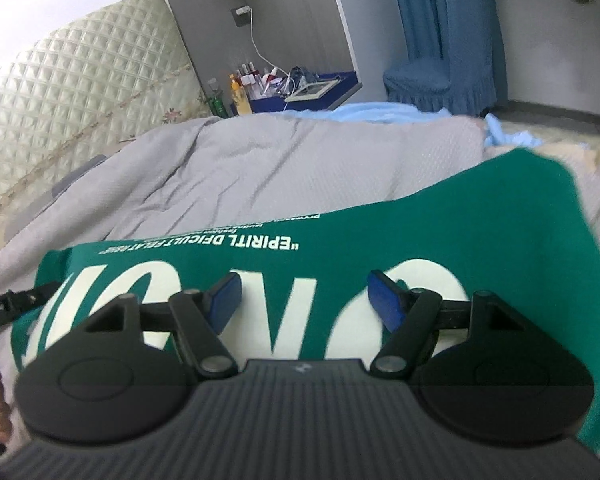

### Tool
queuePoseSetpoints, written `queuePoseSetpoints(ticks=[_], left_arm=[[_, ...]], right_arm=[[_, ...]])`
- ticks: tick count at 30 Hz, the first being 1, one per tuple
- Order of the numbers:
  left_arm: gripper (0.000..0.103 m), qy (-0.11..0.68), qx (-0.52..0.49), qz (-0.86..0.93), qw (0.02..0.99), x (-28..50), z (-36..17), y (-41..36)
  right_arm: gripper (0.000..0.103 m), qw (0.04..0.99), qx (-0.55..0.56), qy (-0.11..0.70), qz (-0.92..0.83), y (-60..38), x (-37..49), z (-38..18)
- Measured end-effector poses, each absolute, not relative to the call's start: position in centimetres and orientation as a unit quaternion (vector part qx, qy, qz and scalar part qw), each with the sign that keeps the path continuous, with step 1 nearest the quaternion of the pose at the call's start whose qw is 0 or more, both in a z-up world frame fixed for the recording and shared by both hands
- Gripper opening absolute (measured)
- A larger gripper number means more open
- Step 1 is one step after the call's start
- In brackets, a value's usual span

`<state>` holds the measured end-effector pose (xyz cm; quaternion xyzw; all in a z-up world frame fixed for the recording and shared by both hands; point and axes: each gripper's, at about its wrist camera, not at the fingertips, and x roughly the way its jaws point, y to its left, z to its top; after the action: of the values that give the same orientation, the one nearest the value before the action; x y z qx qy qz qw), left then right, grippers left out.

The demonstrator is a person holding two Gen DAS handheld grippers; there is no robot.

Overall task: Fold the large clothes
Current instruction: 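Press both grippers onto the lettered hoodie and smooth it flat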

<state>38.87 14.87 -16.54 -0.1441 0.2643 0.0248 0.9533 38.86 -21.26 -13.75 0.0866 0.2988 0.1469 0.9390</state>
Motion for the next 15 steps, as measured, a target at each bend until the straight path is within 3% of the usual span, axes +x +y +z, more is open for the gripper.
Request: queuePoseSetpoints(ticks=[8, 15], left_arm=[[0.077, 0.249, -0.114, 0.039, 0.961, 35.2, -14.2, 14.5], [0.077, 0.272, -0.113, 0.06, 0.954, 34.9, -15.2, 15.3]], right_arm=[[0.073, 0.959, 0.071, 0.254, 0.105, -23.2, 35.5, -11.2], [0.072, 0.957, 0.075, 0.267, 0.081, -24.4, 36.1, -11.9]])
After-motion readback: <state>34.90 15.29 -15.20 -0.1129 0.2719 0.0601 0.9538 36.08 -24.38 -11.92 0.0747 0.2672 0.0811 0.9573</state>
